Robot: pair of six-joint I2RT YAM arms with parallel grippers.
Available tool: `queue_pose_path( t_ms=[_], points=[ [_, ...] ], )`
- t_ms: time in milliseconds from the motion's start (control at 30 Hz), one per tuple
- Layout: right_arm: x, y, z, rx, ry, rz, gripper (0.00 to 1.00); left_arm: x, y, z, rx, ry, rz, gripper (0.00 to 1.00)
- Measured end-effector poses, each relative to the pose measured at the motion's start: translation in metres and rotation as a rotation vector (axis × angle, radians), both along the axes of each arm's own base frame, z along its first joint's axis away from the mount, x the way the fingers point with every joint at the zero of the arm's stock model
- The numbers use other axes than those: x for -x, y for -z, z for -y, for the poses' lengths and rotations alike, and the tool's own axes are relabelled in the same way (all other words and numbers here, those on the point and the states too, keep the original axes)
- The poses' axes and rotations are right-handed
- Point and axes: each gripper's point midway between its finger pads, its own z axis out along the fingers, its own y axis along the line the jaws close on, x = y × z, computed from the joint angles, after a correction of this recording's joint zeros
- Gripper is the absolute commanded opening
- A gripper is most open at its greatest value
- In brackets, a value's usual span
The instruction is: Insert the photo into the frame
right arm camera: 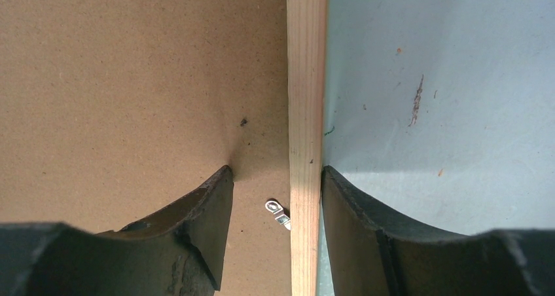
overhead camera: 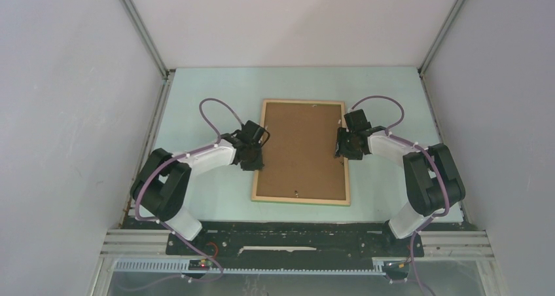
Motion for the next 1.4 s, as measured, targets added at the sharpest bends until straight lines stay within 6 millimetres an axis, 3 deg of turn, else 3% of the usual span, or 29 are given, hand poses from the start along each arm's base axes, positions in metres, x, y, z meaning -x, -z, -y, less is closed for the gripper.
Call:
queue_pose_path(
  t_ms=[133,300,467,600,800,967,1167,1400],
  points=[
    [0.0,0.0,0.0,0.0,0.001,0.0,0.58,0.0,0.001,0.0,0.053,-0.009,-0.027,0.15],
    [0.0,0.0,0.0,0.0,0.001,0.0,0.58,0.001,0.0,0.001,0.1,-0.014,-0.022,0.34],
    [0.0,0.0,0.0,0.0,0.001,0.0,0.58,0.004,-0.003,-0.001,0.121,-0.028,0.002,0.37],
    [0.0,0.0,0.0,0.0,0.001,0.0,0.58,0.0,-0.018,0.0,0.145,-0.028,0.042,0.48],
    [0.0,0.0,0.0,0.0,0.001,0.0,0.58,-0.004,-0.034,0.0,0.167,-0.031,0.092,0.47],
    [0.0,0.0,0.0,0.0,0.001,0.0,0.58,-0.001,-0.025,-0.003,0.142,-0.036,0.065,0.33],
    [0.0,0.0,0.0,0.0,0.001,0.0,0.58,0.005,-0.006,-0.006,0.105,-0.04,0.005,0.32],
    [0.0,0.0,0.0,0.0,0.001,0.0,0.58,0.005,-0.003,-0.008,0.094,-0.044,0.0,0.31]
  ],
)
